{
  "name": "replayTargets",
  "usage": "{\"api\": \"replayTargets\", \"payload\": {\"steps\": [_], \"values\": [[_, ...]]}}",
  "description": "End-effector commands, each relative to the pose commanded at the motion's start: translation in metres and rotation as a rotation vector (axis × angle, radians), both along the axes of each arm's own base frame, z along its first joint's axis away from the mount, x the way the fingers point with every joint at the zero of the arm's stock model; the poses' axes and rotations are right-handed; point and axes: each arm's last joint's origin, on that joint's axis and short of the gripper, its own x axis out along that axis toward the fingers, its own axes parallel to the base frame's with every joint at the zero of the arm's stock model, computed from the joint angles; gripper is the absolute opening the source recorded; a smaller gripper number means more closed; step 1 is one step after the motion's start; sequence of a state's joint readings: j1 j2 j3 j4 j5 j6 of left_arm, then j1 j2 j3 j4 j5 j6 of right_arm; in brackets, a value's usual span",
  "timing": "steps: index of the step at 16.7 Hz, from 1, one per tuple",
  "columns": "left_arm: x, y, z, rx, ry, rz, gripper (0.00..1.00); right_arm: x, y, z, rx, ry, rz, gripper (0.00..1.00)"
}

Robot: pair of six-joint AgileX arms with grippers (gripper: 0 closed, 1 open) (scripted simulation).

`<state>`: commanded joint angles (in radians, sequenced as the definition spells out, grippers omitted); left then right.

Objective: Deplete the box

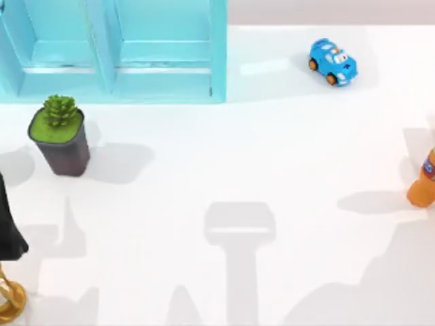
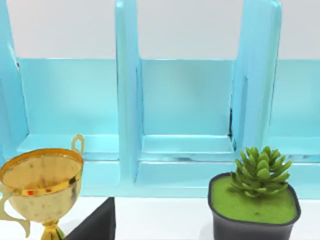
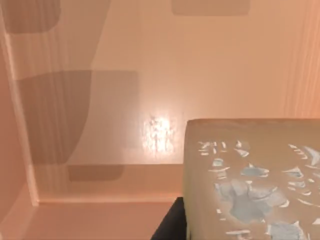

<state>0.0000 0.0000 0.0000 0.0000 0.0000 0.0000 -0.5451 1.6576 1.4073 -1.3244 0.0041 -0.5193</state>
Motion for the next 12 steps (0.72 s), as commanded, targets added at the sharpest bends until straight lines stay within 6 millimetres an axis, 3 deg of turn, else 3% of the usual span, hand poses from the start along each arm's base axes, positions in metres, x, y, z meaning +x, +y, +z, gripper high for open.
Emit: {"api": "replayTargets", "payload": {"steps": [2,8,12], "values": [[0.0,0.0,0.0,0.0,0.0,0.0,1.0,-0.002,0.001,0.011,-0.005,-0.008,0.001,0.0],[0.0,0.0,0.0,0.0,0.0,0.0,1.0,0.001,0.005,0.01,-0.003,-0.001,0.001,0.0],[0.0,0.0,0.0,0.0,0.0,0.0,1.0,0.02,0.044,0.016,-0.012,0.024,0.005,0.0]]}}
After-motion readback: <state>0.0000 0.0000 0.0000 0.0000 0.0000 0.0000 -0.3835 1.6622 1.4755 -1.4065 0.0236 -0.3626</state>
